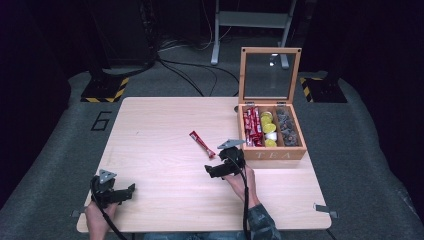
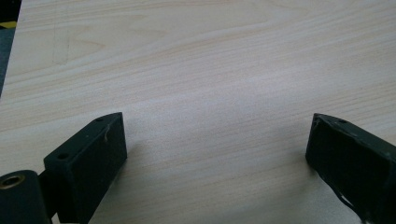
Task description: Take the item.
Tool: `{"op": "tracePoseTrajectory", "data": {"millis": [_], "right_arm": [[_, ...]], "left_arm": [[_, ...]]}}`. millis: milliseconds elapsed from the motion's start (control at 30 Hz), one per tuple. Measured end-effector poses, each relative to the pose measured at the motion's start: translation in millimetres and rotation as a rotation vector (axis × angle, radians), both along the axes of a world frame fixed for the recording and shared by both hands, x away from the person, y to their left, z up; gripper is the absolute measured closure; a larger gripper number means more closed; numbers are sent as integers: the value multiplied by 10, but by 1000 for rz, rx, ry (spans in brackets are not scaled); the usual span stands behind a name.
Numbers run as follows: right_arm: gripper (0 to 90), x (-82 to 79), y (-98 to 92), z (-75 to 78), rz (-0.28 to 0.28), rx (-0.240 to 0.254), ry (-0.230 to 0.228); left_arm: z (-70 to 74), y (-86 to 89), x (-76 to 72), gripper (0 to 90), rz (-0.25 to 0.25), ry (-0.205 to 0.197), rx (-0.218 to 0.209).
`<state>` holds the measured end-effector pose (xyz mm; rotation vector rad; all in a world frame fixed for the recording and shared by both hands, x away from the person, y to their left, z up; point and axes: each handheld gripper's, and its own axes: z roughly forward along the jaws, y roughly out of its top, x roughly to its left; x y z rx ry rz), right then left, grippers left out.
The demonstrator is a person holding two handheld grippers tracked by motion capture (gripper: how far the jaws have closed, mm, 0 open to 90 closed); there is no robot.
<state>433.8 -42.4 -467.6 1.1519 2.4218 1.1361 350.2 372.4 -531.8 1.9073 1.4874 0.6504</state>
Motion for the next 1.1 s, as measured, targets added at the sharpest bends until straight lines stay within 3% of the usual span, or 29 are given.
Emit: {"op": "tracePoseTrajectory", "data": {"millis": [500,733,1033,1067,1100], "right_arm": [[24,-372,-434,-209,-88,-1,-1],[36,-556,-817,-373,-212,-30,0],[25,-661,-1211,-445,-319,-54,-7],[16,-684,-1299,-464,-365,-77,-5],[16,-691,-1344,-475,-377,-73,-2]], "left_arm": [[0,0,0,51,0,0,1],[0,0,1,51,-1,0,0],[0,-1,0,51,0,0,-1],[-1,0,0,51,0,0,-1],[-1,-1,1,51,0,0,-1]]}}
